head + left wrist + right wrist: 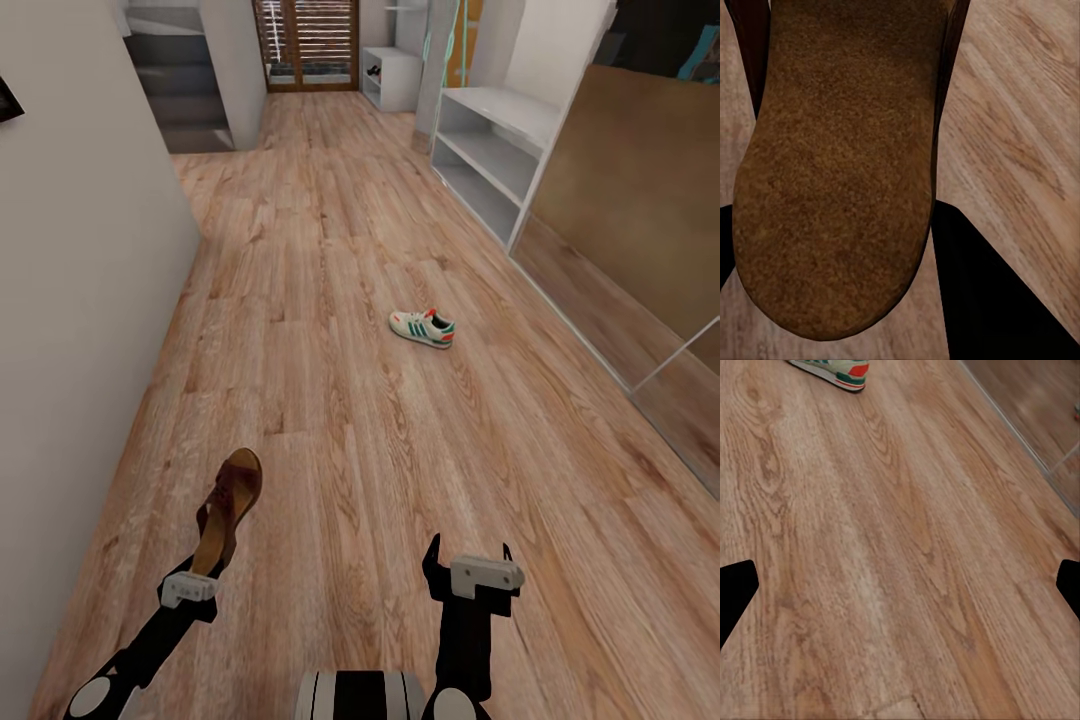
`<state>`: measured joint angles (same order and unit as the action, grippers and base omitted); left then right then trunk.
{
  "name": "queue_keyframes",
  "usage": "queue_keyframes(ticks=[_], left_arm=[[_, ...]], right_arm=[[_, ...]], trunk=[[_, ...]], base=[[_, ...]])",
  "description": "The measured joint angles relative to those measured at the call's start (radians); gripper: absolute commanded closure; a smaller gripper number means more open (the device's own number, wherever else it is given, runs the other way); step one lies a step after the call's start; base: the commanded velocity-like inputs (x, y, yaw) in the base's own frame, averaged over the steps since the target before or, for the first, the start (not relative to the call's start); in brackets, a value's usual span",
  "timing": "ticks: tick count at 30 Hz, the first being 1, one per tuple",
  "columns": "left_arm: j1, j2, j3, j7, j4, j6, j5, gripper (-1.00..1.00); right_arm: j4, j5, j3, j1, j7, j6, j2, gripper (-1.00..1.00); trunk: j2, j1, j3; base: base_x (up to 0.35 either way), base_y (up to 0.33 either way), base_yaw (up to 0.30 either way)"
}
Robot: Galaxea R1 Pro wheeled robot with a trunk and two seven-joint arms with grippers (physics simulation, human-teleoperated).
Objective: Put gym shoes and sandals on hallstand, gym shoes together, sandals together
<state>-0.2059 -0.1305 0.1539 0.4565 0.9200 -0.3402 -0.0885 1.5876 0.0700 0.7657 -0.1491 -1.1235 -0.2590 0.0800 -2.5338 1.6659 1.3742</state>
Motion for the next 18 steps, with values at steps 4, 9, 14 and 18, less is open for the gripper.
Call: queue_keyframes(ticks=[4,9,14,18], left_arm=[[0.001,0.000,-0.001,0.002,-0.004,-0.008,0.002,1.00],[0.002,0.000,-0.001,0.003,-0.008,-0.012,0.003,1.00],[0.002,0.000,0.001,0.004,-0.013,-0.016,0.004,1.00],[0.002,0.000,0.002,0.004,-0.024,-0.018,0.004,1.00]], right_arm=[[-0.002,0.000,0.001,0.000,0.000,0.000,-0.001,-1.00],[-0.002,-0.001,0.001,0.001,-0.003,0.000,-0.001,-1.00],[-0.003,-0.001,0.000,0.004,-0.005,0.000,0.001,-1.00],[-0.004,-0.001,-0.001,0.006,-0.007,-0.001,0.004,-1.00]], trunk=[[0.000,0.000,-0.006],[0.000,0.000,-0.014],[0.000,0.000,-0.022],[0.000,0.000,-0.028]], base=[[0.000,0.000,0.000],[0.000,0.000,0.000],[0.000,0.000,0.000],[0.000,0.000,0.000]])
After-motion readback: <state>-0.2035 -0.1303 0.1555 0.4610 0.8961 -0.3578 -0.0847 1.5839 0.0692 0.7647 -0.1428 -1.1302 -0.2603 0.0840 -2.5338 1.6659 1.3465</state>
